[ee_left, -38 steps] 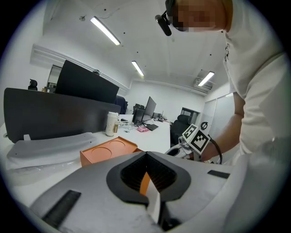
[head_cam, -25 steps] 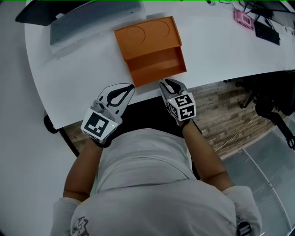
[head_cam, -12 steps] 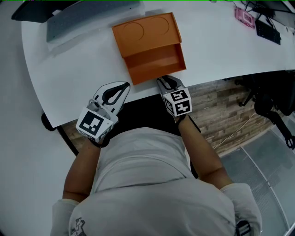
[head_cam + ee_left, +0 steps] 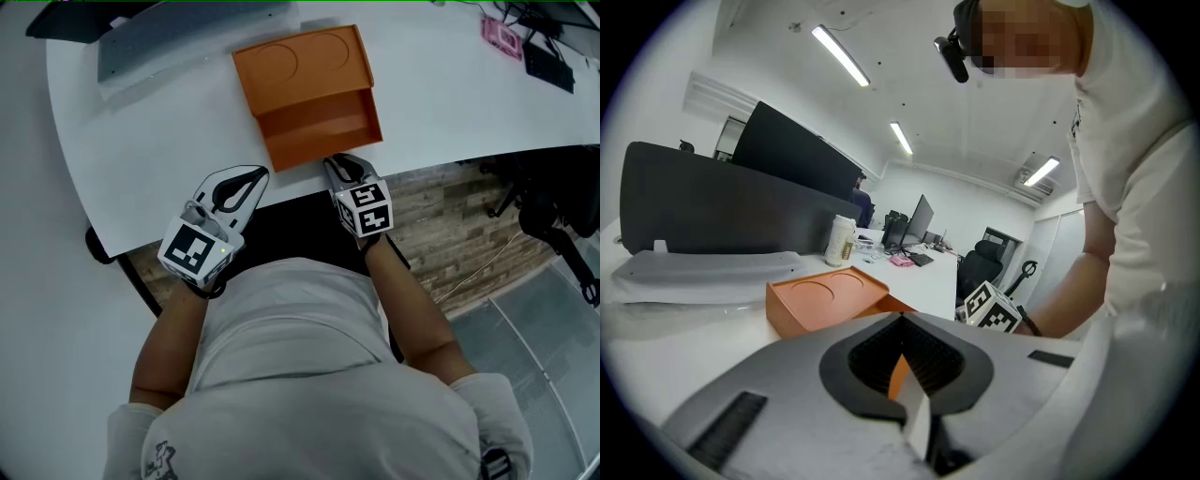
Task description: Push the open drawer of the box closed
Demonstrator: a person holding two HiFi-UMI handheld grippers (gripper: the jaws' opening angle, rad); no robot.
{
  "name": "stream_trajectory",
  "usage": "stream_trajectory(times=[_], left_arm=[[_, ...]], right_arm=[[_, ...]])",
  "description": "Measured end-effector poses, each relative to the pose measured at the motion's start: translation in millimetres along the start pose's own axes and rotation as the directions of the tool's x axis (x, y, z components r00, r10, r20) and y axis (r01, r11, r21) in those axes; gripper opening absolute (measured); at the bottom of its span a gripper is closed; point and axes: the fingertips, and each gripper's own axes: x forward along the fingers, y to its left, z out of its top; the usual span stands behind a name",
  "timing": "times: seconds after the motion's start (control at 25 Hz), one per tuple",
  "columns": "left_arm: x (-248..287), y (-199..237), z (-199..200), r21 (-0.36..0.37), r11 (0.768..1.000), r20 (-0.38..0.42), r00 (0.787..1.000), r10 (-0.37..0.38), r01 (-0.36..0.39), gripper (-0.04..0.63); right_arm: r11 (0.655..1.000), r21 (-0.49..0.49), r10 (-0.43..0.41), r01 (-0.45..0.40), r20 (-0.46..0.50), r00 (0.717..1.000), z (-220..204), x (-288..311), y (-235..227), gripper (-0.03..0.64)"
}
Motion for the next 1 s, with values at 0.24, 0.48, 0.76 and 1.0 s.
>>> stream_trajectory(times=[0.24,0.48,0.76,1.0], left_arm=[[-0.9,1.0,0.9,-0.006,1.0,0.002,1.0,0.004,-0.004,-0.002],[-0.5,3.4,0.4,-0.008,1.0,0.002,1.0,0.007,-0.007,-0.002],[2.2,5.1,5.6,-0.002,1.0,0.01,1.0,0.01,-0.009,-0.002],[7.3,10.5,10.8,-0.001,1.0,0.009,1.0,0.025,-0.025,-0.002]], right_arm=[[1.0,-0.009,-0.003,0.003,-0.009,1.0,0.6,-0.2,1.2,0.069],[1.0,-0.016,-0.003,0.003,-0.018,1.0,3.1,-1.4,1.1,0.067],[0.999,-0.031,0.006,-0.007,-0.017,1.0,11.1,-0.5,2.0,0.067],[0.999,-0.037,0.012,-0.013,-0.018,1.0,20.1,4.5,-4.0,0.067]])
